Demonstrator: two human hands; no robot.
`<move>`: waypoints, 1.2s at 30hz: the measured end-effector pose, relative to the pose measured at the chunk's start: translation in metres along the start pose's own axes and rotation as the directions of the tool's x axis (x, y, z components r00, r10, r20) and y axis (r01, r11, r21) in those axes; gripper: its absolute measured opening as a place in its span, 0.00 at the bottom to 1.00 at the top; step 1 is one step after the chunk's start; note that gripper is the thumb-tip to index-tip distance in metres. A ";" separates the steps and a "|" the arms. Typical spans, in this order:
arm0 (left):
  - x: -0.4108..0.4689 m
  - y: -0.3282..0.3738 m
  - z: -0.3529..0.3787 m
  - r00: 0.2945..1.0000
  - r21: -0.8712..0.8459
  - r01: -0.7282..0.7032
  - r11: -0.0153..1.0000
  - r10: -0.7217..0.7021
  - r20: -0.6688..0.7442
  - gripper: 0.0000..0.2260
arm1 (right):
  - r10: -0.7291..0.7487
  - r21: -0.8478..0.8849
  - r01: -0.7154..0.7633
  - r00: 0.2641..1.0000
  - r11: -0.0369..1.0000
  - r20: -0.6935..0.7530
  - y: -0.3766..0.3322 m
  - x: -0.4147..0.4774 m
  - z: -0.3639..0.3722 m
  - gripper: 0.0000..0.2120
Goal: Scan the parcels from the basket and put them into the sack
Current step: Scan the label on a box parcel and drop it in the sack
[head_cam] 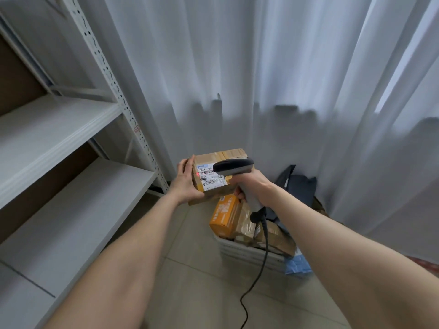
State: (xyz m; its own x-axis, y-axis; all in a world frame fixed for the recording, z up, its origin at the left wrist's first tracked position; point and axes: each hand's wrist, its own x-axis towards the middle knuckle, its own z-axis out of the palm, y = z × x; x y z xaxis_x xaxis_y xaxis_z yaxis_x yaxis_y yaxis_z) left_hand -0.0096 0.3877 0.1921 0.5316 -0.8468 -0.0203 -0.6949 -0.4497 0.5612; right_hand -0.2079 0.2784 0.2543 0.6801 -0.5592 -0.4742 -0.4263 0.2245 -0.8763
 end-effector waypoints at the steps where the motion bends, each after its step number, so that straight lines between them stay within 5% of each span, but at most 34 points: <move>1: -0.003 -0.004 -0.004 1.000 0.004 -0.001 1.000 0.001 -0.007 0.56 | -0.002 -0.001 0.002 1.000 1.000 0.004 -0.003 -0.002 0.004 0.04; 36: -0.020 -0.032 -0.030 0.994 0.042 0.029 0.999 -0.024 -0.110 0.55 | -0.010 0.049 0.007 0.998 0.999 0.055 -0.027 -0.029 0.035 0.05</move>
State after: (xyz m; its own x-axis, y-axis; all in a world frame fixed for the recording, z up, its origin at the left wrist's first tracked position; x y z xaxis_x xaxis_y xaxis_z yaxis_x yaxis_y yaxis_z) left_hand 0.0164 0.4279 0.1997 0.5982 -0.7993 0.0568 -0.6987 -0.4856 0.5254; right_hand -0.1954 0.3167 0.2891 0.7160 -0.5164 -0.4698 -0.3918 0.2598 -0.8826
